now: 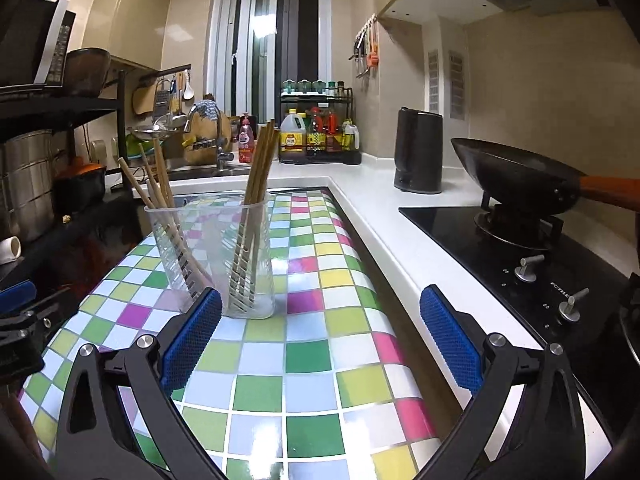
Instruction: Organize utensils
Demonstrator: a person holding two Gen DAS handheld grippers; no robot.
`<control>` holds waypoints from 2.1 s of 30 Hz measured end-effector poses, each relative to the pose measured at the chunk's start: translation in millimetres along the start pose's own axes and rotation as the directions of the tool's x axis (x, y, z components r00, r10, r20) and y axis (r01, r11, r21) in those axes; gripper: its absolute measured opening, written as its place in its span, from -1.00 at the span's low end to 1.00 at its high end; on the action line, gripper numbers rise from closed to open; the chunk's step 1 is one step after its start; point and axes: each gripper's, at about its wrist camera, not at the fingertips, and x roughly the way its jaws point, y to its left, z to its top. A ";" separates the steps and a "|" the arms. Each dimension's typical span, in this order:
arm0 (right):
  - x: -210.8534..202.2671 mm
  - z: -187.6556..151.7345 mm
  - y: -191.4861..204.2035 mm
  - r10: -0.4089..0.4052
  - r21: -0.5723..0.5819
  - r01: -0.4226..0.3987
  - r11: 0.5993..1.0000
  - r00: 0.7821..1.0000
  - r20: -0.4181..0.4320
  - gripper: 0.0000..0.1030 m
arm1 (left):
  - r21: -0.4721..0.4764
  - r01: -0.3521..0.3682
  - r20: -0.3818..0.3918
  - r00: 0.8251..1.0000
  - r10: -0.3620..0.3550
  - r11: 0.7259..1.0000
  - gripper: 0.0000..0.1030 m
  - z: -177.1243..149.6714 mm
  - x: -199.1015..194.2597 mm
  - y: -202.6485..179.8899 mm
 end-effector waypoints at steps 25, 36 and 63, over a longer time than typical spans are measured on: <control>-6.8 -2.7 14.3 0.017 -0.051 -0.016 0.999 1.000 0.015 0.89 | 0.043 0.001 -0.022 1.000 0.000 0.999 0.85 -10.0 -6.4 -9.1; -6.8 -1.9 11.9 0.016 -0.045 -0.016 0.999 1.000 0.012 0.89 | 0.051 0.006 -0.033 0.999 -0.005 0.999 0.85 -9.5 -7.2 -13.1; -5.5 -1.0 11.1 0.017 -0.043 -0.016 0.999 1.000 0.010 0.89 | 0.050 0.015 -0.032 0.999 -0.014 0.999 0.85 -12.1 -4.6 -10.9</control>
